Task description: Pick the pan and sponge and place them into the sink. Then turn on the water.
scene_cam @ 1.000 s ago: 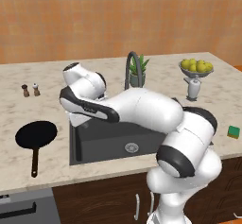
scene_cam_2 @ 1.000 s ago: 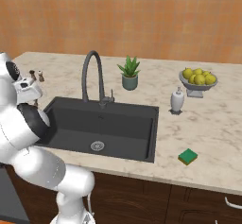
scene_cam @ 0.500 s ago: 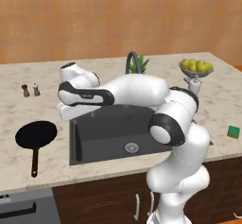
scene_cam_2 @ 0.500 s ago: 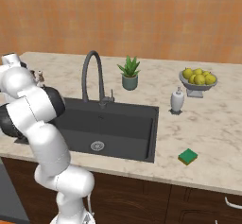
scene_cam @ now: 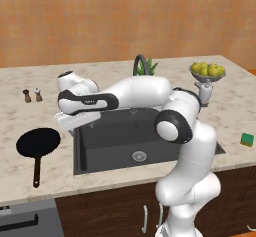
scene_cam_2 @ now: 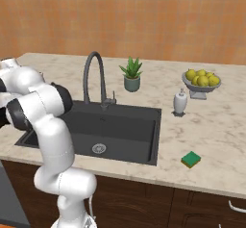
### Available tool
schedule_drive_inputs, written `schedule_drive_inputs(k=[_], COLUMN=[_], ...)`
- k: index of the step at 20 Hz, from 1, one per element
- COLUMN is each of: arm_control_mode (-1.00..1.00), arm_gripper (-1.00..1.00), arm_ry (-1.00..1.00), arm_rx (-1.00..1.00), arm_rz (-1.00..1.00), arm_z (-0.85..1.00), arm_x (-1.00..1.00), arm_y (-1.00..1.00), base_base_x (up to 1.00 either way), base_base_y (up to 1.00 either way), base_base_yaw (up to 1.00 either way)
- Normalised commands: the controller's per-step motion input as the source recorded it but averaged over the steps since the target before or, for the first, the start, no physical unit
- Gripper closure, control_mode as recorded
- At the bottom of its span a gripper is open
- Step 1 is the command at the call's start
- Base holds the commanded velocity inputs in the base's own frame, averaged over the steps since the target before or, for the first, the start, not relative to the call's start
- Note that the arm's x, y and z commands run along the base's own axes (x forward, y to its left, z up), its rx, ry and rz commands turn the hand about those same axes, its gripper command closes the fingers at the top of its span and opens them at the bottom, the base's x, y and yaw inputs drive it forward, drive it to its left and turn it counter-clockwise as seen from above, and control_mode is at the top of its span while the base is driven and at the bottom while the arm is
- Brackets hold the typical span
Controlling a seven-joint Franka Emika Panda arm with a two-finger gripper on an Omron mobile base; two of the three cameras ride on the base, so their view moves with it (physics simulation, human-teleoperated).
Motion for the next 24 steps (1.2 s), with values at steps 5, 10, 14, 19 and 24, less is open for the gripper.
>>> schedule_drive_inputs(k=[5, 10, 14, 19, 24], arm_control_mode=[-1.00, -1.00, -1.00, -1.00, -1.00], arm_gripper=[-1.00, -1.00, -1.00, -1.00, -1.00], arm_ry=[0.00, 0.00, 0.00, 0.00, 0.00], arm_rx=[0.16, 0.05, 0.00, -0.01, 0.00], arm_rz=[-0.01, -0.03, -0.02, -0.02, -0.05], arm_z=[-0.30, -0.21, -0.21, -0.15, -0.16], arm_x=[-0.08, -0.17, -0.13, -0.14, -0.09], arm_y=[0.26, 0.47, 0.66, 0.62, 0.42], base_base_x=[0.00, 0.00, 0.00, 0.00, 0.00], base_base_y=[0.00, 0.00, 0.00, 0.00, 0.00], base_base_yaw=[0.00, 0.00, 0.00, 0.00, 0.00])
